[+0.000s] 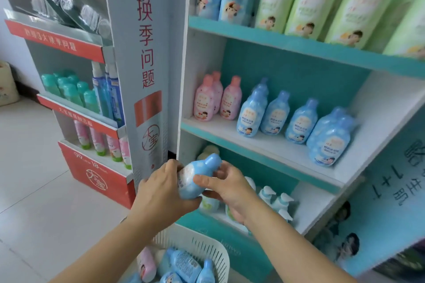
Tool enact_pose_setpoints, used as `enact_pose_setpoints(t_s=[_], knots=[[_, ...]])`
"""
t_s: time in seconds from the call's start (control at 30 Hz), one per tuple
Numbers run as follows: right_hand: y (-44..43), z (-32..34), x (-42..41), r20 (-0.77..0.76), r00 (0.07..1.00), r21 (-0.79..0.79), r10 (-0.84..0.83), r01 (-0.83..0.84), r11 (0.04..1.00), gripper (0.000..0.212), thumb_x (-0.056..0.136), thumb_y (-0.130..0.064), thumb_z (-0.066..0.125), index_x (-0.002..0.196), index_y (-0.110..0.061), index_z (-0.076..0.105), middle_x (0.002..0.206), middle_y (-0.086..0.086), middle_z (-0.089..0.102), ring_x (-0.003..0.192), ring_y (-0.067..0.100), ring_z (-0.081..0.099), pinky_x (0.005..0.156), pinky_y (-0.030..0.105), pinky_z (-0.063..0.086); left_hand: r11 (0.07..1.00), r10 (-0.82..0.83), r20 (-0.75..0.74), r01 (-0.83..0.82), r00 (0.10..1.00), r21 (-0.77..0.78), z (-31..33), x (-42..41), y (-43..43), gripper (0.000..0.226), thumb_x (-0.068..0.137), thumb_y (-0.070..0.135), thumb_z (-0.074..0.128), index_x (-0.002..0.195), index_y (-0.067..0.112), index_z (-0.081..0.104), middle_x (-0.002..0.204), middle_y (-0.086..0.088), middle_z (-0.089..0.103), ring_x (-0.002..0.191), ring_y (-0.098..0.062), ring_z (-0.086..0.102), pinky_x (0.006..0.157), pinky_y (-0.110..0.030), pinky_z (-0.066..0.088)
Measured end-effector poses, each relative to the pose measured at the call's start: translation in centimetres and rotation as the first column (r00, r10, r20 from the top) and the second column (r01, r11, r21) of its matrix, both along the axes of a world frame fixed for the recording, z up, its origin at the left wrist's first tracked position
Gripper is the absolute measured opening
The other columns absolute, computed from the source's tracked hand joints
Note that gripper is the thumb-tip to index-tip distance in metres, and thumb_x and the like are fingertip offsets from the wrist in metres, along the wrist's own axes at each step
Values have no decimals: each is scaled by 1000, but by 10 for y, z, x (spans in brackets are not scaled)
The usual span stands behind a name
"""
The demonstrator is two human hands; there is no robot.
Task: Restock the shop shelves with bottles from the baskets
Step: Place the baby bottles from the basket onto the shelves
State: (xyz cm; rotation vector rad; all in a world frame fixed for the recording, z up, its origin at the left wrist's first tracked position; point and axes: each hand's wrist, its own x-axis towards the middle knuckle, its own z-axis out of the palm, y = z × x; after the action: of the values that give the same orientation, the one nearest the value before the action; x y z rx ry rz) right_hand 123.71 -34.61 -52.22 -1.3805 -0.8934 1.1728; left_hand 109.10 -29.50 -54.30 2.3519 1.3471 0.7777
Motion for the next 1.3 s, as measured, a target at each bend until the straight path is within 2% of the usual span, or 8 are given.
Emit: enact_pose_setpoints(t_s=[0.13,0.37,0.5,0.6,0.7,0.9,1.1,1.3], knots=[[-12,33,4,84,989,112,-120,110,988,44,70,-9,80,109,-17,61,105,6,68,99,21,66,89,38,55,999,-3,75,0,997,41,42,25,-7,66,50,69,57,97,28,36,92,15,48,88,-12,52,73,-31,38],[-24,79,42,208,950,271,-231,171,947,41,77,-7,74,110,-23,55,106,0,65,94,12,65,82,27,55,984,-179,56,179,982,10,99,66,-6,83,56,62,75,120,27,37,109,15,38,107,-13,48,88,-35,43],[-25,94,73,365,883,317,-294,178,931,44,78,-13,75,108,-34,50,115,-6,63,107,10,60,95,33,50,945,-325,-33,323,945,-40,118,83,8,77,69,55,71,133,35,33,126,13,45,115,-11,46,98,-34,42],[-24,100,97,484,816,293,-316,189,937,49,82,-14,70,121,-29,44,120,-7,58,111,12,56,99,38,46,939,-340,-93,343,936,14,124,91,20,65,81,45,64,136,34,32,130,11,46,119,-11,45,102,-31,39],[-21,105,121,583,743,228,-328,238,944,55,86,-10,64,133,-19,37,126,-4,51,117,15,50,102,34,41,938,-340,-104,345,935,29,129,99,31,57,85,40,60,135,34,33,131,10,46,118,-11,46,101,-27,37],[-16,97,153,707,643,87,-295,336,938,49,91,-14,56,134,-20,32,129,2,49,115,20,50,89,28,40,926,-376,-11,376,927,31,135,129,44,52,86,33,63,133,30,42,123,10,54,105,-6,51,92,-18,37],[-18,88,167,760,615,3,-209,319,948,53,93,-16,54,138,-22,27,130,0,49,115,18,49,89,27,40,883,-452,130,463,882,-73,128,173,36,42,89,23,60,129,26,47,115,11,56,100,-7,56,90,-21,45],[-21,77,175,738,645,0,-201,298,954,62,91,-11,55,142,-30,25,136,-4,48,118,16,52,96,33,46,850,-486,156,507,860,-145,120,205,30,45,91,24,56,134,24,44,127,4,54,104,-9,54,91,-19,42]])
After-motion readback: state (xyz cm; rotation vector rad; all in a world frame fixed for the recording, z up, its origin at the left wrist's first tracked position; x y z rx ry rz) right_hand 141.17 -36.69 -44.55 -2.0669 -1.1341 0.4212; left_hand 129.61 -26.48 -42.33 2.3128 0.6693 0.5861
